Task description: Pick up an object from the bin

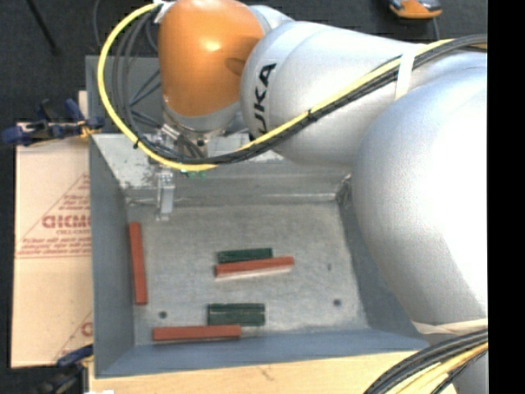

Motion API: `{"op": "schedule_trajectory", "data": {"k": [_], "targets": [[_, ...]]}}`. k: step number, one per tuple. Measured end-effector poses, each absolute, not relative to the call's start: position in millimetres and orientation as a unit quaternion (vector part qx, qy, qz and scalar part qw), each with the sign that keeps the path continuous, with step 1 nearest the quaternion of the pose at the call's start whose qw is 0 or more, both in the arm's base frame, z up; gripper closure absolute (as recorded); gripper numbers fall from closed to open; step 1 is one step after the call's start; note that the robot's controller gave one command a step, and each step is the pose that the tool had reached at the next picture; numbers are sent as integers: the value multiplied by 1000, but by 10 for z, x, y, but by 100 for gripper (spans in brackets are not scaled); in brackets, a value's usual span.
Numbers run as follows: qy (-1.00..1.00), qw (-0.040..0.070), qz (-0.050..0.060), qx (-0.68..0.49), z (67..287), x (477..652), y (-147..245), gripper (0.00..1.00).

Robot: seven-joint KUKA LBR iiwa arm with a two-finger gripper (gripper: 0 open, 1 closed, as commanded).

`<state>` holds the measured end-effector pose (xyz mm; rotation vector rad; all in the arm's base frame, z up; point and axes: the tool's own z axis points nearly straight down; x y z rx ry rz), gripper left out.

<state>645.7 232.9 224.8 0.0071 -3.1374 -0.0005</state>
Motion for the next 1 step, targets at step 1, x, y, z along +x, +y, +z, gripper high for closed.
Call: {"op": "schedule_trajectory", "data": {"k": [1], "targets": [[-999, 1, 1, 32, 716, 6423, 2102, 0]]}}
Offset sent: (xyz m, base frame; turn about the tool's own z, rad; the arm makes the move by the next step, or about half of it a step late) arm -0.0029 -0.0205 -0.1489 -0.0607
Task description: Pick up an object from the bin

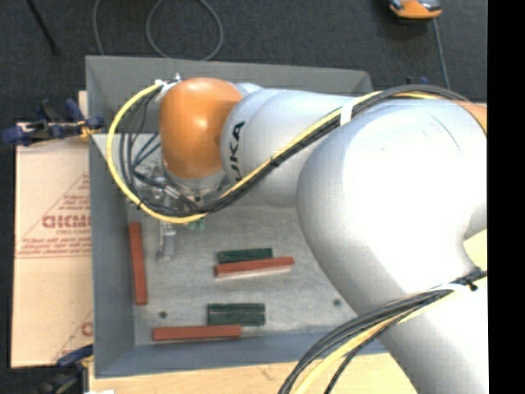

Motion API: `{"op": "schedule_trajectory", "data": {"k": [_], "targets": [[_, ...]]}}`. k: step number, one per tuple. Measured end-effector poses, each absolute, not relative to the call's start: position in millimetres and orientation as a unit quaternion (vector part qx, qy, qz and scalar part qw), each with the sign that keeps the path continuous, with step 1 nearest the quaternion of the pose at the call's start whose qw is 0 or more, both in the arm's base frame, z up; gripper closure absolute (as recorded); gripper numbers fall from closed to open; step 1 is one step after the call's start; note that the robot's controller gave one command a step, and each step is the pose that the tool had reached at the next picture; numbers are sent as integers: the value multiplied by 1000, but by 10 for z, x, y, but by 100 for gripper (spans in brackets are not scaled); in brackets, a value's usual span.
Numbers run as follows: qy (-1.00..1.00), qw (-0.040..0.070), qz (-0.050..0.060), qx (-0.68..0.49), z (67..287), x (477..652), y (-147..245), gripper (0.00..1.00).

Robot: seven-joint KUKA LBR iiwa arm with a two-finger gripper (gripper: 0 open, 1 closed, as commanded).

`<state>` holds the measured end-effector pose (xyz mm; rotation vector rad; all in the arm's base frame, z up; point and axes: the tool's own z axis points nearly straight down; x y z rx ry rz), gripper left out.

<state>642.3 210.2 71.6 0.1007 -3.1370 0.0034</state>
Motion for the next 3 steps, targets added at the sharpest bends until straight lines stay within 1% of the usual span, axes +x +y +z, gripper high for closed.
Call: {"op": "schedule_trajectory", "data": {"k": [1, 2, 3], "targets": [[-983, -6, 0, 183, 1599, 6443, 1971, 0], [-990, 0, 1, 140, 1221, 6322, 1310, 0], [-984, 2, 0, 177, 713, 5798, 1066, 0]]}}
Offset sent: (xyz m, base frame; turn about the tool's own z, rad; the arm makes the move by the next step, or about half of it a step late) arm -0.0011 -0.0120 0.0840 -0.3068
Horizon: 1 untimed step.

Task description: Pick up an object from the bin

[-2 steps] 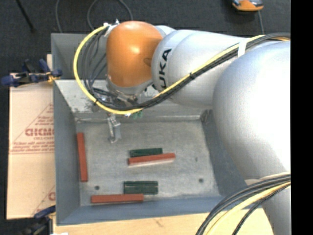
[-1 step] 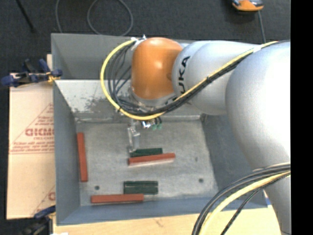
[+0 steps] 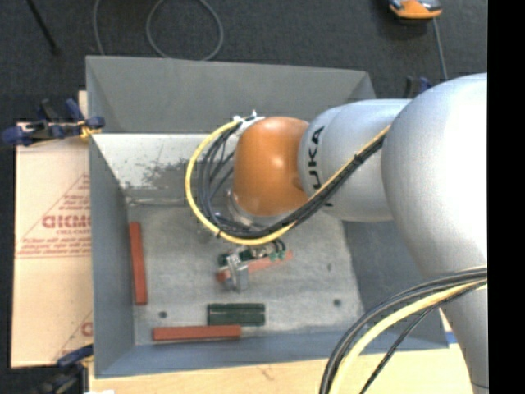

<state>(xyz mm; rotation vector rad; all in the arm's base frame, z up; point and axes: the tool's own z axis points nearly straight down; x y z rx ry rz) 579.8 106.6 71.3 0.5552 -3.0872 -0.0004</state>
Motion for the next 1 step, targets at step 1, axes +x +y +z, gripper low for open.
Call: {"op": "schedule_trajectory", "data": {"k": [1], "targets": [[-982, -1, 2, 191, 706, 5772, 163, 0]]}}
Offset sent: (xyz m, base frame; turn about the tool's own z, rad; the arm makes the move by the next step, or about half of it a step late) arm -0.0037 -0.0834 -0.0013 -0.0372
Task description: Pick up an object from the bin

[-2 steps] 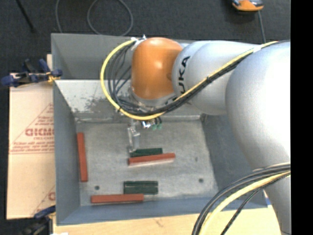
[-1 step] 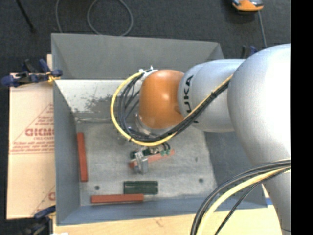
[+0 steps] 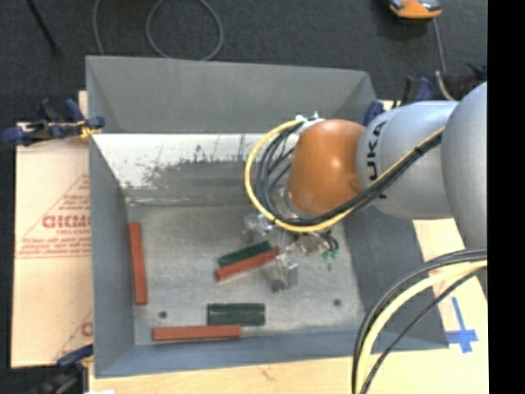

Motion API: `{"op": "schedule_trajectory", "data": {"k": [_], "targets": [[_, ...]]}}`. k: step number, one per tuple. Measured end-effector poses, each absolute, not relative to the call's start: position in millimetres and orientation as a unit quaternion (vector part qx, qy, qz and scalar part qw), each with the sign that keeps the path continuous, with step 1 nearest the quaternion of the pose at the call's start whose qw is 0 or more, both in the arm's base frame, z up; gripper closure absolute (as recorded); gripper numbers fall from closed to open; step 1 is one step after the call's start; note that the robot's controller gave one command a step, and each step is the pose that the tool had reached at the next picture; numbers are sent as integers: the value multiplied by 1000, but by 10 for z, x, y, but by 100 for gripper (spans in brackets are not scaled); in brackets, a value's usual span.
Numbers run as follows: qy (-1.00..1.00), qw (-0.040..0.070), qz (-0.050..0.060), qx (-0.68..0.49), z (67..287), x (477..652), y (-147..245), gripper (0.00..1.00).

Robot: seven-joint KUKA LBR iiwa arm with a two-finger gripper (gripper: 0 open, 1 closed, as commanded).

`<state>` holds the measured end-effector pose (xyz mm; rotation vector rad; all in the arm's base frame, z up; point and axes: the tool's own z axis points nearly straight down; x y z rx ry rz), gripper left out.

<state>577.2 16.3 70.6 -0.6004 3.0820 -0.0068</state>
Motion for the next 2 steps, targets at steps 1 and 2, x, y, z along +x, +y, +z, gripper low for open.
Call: {"op": "schedule_trajectory", "data": {"k": [1, 2], "targets": [[981, 1, 0, -193, 705, 5771, 220, 100], [948, 5, -2, -319, 2226, 5715, 176, 100]]}}
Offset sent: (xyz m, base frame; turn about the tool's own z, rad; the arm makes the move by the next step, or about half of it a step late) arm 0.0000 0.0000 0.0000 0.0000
